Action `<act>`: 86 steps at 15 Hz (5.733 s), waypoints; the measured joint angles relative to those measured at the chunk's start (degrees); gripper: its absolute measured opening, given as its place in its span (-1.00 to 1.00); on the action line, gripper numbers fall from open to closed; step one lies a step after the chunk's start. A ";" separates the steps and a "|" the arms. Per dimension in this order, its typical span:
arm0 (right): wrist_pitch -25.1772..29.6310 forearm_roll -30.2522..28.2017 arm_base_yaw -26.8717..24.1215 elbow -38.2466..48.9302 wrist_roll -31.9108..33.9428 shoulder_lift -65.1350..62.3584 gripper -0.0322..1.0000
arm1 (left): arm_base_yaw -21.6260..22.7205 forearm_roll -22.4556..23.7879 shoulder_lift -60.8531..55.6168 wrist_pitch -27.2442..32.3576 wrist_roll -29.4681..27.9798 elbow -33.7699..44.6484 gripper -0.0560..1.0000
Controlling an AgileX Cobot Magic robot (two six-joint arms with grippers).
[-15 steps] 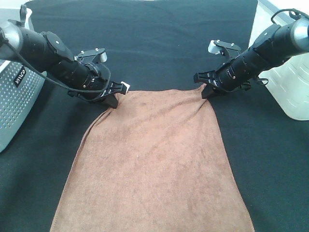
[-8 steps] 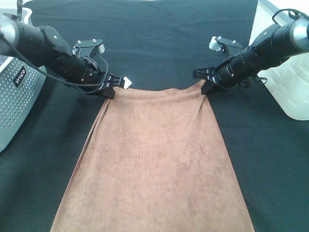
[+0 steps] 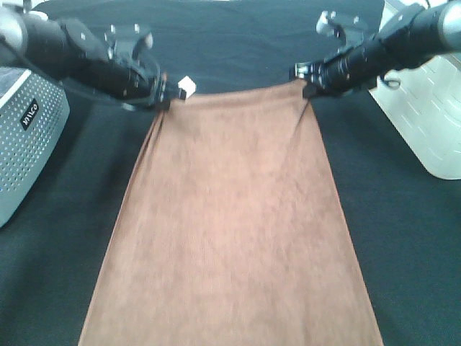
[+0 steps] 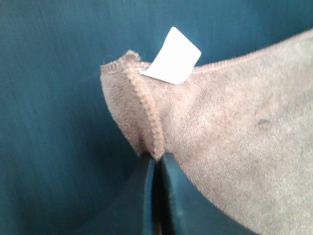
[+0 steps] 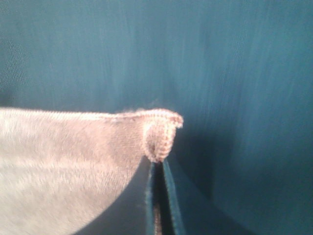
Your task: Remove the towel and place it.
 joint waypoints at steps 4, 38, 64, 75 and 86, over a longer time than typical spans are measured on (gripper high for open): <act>-1.32 -1.32 0.00 -5.73 0.00 0.23 -0.91 | 0.00 1.83 -0.11 -4.13 0.00 -4.24 -0.89; -8.65 -0.06 0.40 -21.89 -0.06 18.79 -0.76 | -0.17 5.21 17.25 -22.35 -2.58 -14.84 -0.88; 44.12 -22.17 0.23 -22.46 23.84 -12.95 0.53 | 8.48 20.57 -14.78 36.61 -18.11 -15.07 0.70; 50.65 -33.23 -0.52 4.07 33.52 -45.72 0.53 | 22.06 35.29 -49.45 43.14 -27.96 12.15 0.78; 47.61 -32.83 -0.52 55.81 34.95 -117.34 0.53 | 22.06 34.89 -109.38 44.00 -32.09 51.45 0.77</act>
